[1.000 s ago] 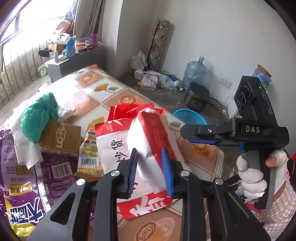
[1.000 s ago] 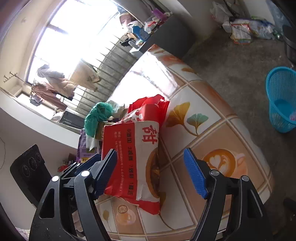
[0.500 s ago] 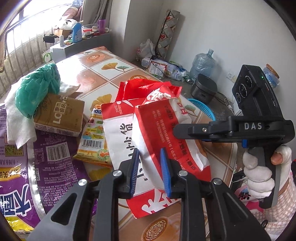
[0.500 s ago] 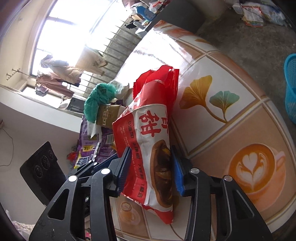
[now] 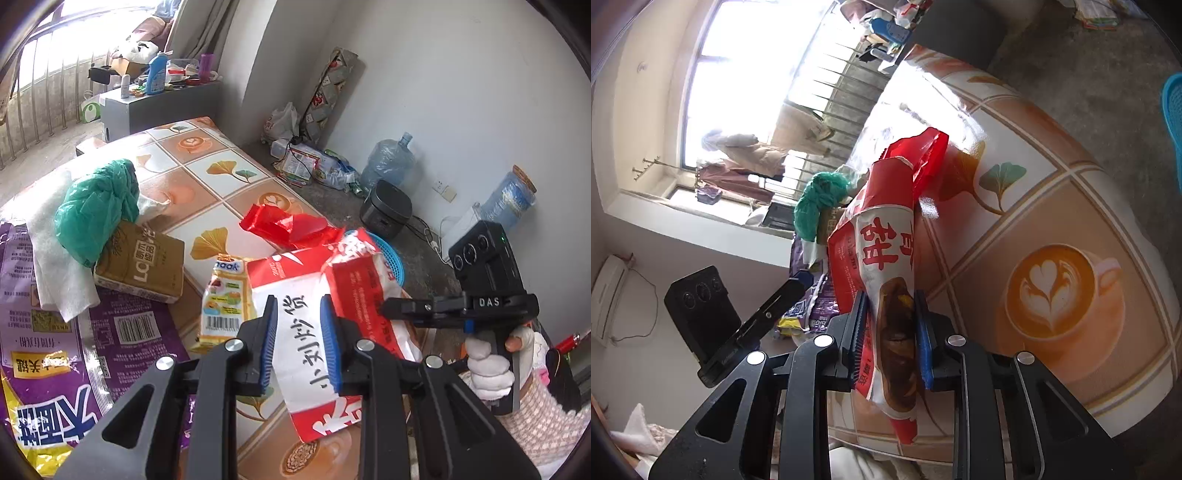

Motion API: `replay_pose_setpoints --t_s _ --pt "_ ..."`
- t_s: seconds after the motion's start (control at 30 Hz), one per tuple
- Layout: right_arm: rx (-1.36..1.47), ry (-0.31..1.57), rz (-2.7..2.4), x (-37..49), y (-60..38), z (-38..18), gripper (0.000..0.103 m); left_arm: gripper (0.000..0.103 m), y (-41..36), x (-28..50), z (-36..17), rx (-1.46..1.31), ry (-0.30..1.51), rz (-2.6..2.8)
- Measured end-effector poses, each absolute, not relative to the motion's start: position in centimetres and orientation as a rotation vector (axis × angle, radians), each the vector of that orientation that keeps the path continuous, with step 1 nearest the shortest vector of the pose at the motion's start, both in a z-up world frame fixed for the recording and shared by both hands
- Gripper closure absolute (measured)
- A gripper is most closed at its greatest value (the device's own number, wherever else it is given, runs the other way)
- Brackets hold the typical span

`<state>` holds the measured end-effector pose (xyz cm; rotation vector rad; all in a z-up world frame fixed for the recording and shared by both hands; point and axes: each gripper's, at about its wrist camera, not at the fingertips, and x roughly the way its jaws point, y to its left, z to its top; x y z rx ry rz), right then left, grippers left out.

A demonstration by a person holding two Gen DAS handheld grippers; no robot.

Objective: Collect trash

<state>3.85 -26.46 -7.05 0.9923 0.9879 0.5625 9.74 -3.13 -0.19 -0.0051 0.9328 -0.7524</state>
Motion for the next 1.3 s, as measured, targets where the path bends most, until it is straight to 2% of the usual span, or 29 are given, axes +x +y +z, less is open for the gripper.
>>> replay_pose_setpoints --t_s 0.2,0.5,0.57,0.63,0.8,1.07,1.3 --pt "1.029 0.964 0.554 3.2 -27.8 -7.5 0.082 0.080 -3.5 11.7 -2.1 -0.019 1.025 -0.670" --pt "1.045 0.905 0.629 1.1 -29.8 -6.9 0.082 0.080 -4.3 11.4 -3.8 0.048 1.073 -0.647" --pt "1.054 0.889 0.643 1.1 -30.5 -6.9 0.082 0.074 -4.6 11.6 -4.1 0.045 1.090 -0.645" --pt "1.060 0.879 0.628 0.9 -31.4 -6.9 0.082 0.062 -5.0 11.8 -4.2 0.055 1.093 -0.627" --pt "1.081 0.889 0.569 0.8 -32.6 -7.8 0.082 0.052 -5.9 11.8 -4.3 0.131 1.066 -0.583" --pt "1.059 0.925 0.515 0.7 -32.4 -8.5 0.082 0.051 -5.7 13.0 -5.1 0.076 1.112 -0.601" --pt "0.995 0.942 0.494 1.3 -31.5 -8.0 0.082 0.051 -4.5 12.9 -3.5 -0.029 1.073 -0.698"
